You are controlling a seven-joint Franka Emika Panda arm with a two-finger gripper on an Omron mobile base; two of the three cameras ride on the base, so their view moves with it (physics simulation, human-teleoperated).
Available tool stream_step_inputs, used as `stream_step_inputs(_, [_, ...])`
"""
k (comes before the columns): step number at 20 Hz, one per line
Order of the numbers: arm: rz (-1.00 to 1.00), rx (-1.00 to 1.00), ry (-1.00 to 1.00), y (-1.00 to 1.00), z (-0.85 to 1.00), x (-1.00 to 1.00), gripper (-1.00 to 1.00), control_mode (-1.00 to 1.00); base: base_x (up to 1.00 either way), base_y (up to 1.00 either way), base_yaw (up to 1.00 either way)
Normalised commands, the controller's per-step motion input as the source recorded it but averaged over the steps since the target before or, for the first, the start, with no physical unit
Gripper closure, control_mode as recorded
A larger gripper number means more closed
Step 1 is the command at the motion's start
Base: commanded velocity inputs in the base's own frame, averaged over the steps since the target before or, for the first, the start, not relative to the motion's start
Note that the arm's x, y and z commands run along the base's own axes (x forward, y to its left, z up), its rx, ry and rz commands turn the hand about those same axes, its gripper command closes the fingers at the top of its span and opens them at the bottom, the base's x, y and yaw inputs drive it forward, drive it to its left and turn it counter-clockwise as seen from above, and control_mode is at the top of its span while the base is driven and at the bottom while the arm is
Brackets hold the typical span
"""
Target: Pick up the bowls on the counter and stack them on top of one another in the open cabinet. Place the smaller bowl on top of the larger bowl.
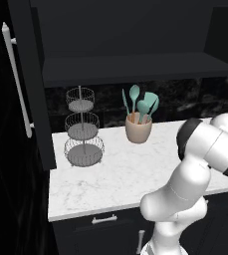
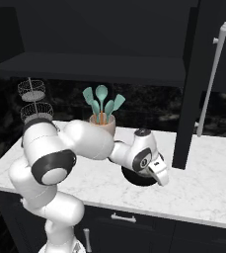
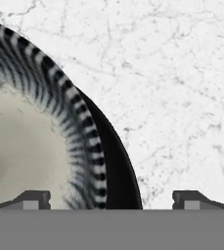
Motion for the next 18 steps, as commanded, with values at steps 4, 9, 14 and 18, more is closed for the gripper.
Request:
stream_step_inputs(4, [0.02,0.05,0.0,0.0,-0.27,-0.13,-1.0,-1.0,0.0,0.0,0.0])
stream_step_inputs(9, [0.05,0.03,0.0,0.0,-0.17,-0.19,-1.0,-1.0,0.0,0.0,0.0])
stream_step_inputs(14, [0.05,0.0,0.0,0.09,0.05,-0.17,-1.0,-1.0,0.0,0.0,0.0])
stream_step_inputs(18, [0.02,0.0,0.0,0.05,0.02,-0.02,1.0,-1.0,0.0,0.0,0.0])
